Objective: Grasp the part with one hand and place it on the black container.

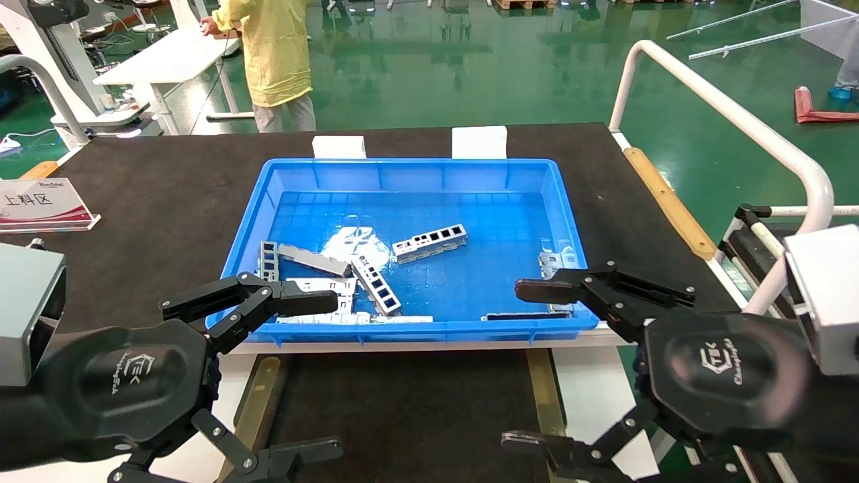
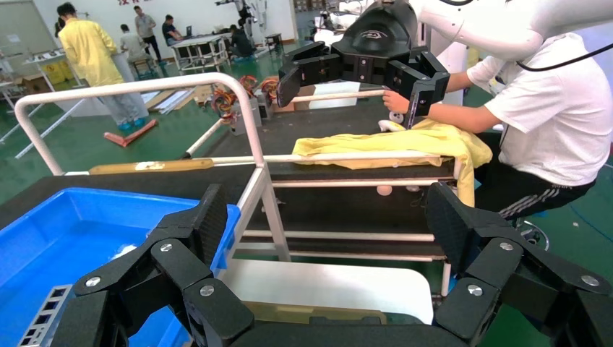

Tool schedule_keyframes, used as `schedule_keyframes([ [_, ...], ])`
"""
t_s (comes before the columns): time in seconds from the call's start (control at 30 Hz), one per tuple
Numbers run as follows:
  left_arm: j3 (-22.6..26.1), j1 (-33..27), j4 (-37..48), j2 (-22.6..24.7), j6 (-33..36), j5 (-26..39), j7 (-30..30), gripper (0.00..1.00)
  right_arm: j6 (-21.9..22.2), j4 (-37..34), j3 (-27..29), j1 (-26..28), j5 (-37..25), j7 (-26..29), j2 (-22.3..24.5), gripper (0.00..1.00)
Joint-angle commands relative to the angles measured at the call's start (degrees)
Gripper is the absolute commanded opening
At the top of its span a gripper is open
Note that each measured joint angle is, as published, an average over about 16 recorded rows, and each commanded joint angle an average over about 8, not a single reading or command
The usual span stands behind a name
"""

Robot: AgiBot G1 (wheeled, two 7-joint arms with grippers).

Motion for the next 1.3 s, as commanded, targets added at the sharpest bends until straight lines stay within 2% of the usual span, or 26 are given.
schedule_keyframes([
  [0.03, 0.0, 0.0, 0.0, 0.0, 0.0, 0.0, 0.0, 1.0, 0.0, 0.0, 0.0, 0.0, 0.0, 0.0, 0.0, 1.0],
  [1.3, 0.0, 0.0, 0.0, 0.0, 0.0, 0.0, 0.0, 1.0, 0.0, 0.0, 0.0, 0.0, 0.0, 0.0, 0.0, 1.0],
])
